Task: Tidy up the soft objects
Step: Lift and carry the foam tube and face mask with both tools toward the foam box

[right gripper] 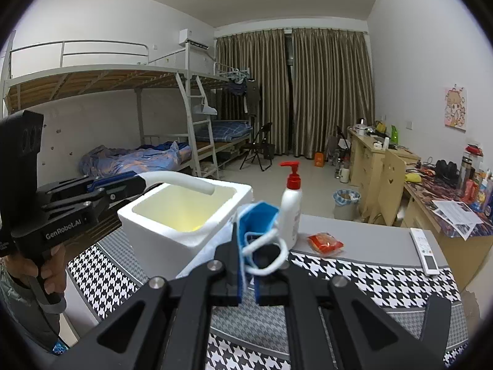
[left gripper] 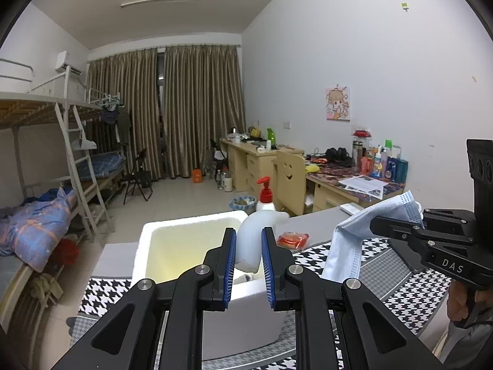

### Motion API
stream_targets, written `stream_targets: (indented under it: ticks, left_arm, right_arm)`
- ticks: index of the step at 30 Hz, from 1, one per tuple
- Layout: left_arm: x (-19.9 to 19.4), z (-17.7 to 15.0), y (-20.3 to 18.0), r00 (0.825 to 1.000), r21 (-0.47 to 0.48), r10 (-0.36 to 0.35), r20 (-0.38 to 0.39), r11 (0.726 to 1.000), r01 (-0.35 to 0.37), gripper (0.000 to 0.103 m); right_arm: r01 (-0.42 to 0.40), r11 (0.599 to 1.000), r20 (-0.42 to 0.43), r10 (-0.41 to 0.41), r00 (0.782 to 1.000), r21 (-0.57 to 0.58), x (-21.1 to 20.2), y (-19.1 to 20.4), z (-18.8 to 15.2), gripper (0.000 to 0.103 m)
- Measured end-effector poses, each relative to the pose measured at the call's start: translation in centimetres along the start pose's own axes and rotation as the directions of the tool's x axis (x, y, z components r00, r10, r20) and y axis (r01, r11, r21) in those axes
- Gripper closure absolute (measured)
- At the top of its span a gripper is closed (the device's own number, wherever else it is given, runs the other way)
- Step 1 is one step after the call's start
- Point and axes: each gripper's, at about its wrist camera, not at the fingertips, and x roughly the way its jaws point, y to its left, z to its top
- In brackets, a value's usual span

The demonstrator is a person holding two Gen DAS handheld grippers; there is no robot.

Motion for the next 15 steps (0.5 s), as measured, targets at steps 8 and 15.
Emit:
stream_targets:
  ticks: [8,15]
  left_arm:
    - [0.7,0.2,0.7,0.998,-0.008,0.062,0.002,0.998,-0.062,0.085]
    - [1.4,0.2,1.4,0.993,-0.011,0.115,-0.006,0.993,-0.115,0.085]
  right_arm:
    - [-0.048,0.999,0.000,0.048,0.999,-0.018,0.8,0.9,0.7,0.096]
    - [-0.081,0.996,-0.003,0.081,0.997,-0.032,1.4,1.7,1.4,0.096]
